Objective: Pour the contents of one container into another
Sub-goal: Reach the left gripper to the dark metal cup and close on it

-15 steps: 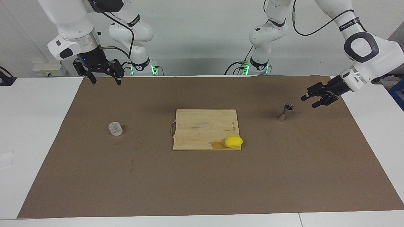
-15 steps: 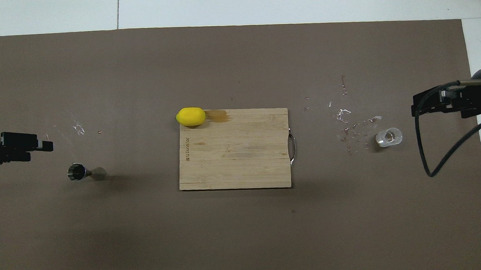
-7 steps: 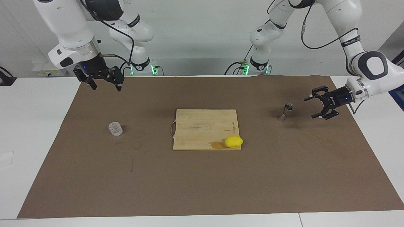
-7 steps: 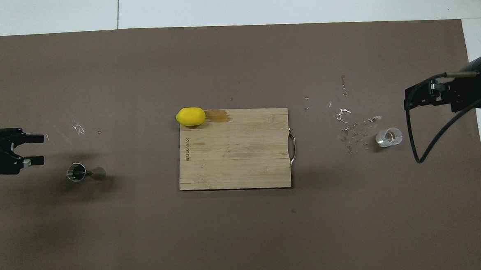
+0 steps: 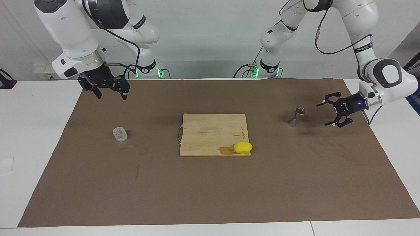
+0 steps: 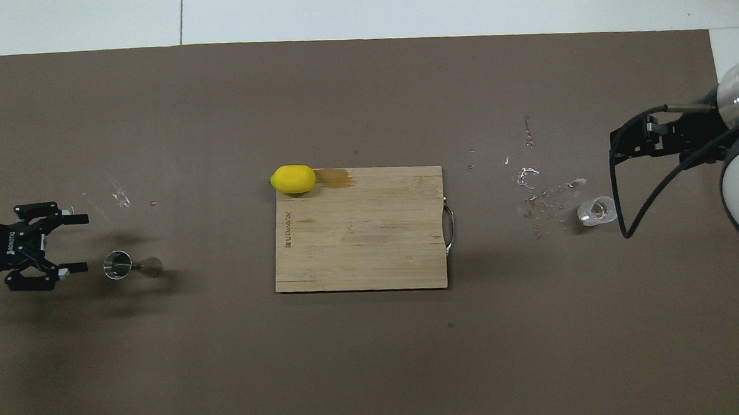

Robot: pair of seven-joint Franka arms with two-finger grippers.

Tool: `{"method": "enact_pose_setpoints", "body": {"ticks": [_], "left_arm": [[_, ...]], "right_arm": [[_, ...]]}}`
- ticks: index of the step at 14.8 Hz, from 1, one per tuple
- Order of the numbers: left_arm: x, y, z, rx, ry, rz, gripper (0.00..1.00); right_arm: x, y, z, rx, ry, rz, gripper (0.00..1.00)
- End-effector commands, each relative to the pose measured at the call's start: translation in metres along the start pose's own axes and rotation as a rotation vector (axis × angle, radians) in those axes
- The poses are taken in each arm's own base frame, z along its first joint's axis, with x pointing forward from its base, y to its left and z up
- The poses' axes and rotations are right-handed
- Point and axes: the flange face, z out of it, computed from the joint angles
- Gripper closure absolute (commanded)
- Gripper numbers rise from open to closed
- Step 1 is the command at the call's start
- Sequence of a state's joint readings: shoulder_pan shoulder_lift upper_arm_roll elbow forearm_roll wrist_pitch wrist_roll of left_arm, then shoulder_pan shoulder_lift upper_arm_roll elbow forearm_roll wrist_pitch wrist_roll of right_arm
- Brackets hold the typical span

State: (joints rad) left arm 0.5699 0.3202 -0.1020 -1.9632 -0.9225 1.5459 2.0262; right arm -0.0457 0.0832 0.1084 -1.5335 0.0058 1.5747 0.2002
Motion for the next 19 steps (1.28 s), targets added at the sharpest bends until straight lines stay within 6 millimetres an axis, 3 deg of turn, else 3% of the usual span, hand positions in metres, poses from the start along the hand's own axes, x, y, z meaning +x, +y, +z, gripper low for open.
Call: {"method": "enact_pose_setpoints", "body": {"ticks": [1, 7, 14, 19], "left_arm": [[-0.03, -0.005, 0.006, -0.02, 0.106, 0.13, 0.0], [-0.031, 0.001, 0.019, -0.087, 0.147, 0.246, 0.0], [-0.025, 0.0, 0.045, -0.114, 0.167, 0.344, 0.0], [-0.03, 0.003, 0.052, -0.119, 0.173, 0.371, 0.0]], "right_arm": [[-0.005, -0.001, 0.006, 0.001, -0.006, 0.019, 0.0], [-0.025, 0.002, 0.013, -0.015, -0.02, 0.016, 0.0], [-0.031, 0.003, 0.018, -0.018, -0.038, 0.015, 0.01], [-0.031, 0.002, 0.018, -0.017, -0.032, 0.009, 0.0]]}}
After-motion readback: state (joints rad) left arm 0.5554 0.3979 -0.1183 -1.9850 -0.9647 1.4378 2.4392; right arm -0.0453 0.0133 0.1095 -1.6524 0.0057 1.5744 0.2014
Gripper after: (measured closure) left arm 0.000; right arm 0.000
